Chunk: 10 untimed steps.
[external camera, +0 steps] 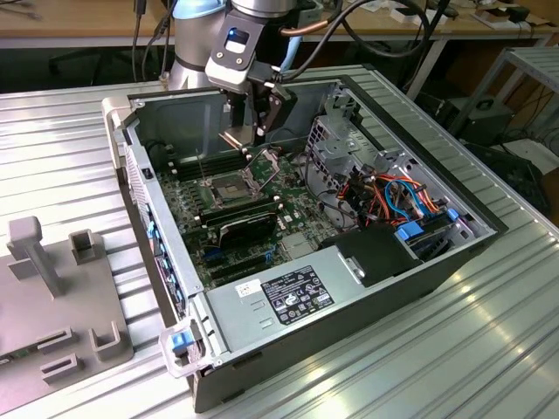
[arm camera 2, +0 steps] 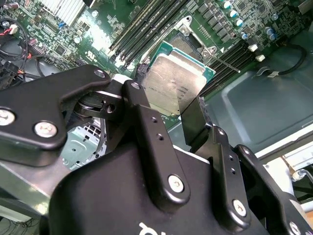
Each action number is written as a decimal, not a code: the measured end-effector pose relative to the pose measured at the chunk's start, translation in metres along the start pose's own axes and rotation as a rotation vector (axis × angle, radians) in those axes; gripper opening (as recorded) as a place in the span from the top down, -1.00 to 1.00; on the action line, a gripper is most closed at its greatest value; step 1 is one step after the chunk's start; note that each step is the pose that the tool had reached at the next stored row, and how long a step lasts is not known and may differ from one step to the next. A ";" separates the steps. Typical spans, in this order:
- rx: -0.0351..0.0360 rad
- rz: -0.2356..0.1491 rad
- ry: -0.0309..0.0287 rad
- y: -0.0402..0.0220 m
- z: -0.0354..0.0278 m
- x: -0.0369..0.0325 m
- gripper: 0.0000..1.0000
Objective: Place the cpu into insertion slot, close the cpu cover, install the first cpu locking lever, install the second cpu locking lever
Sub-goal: 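Place the cpu into insertion slot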
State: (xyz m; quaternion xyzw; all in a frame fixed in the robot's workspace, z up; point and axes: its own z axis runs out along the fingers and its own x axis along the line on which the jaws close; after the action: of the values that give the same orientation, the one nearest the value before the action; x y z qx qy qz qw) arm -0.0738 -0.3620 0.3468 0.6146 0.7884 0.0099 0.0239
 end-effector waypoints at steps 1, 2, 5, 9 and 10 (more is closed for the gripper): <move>0.0000 0.000 0.0001 0.0000 0.0001 0.0000 -0.07; -0.0001 0.000 0.0000 0.0000 0.0001 0.0000 -0.07; 0.0000 0.003 0.0000 0.0000 0.0002 0.0001 -0.07; 0.0004 0.026 -0.0010 0.0005 0.0010 0.0000 -0.07; 0.0009 0.039 -0.0016 0.0005 0.0012 0.0000 -0.07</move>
State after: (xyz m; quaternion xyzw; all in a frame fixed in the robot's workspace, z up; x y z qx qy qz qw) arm -0.0733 -0.3619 0.3456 0.6299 0.7763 0.0096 0.0241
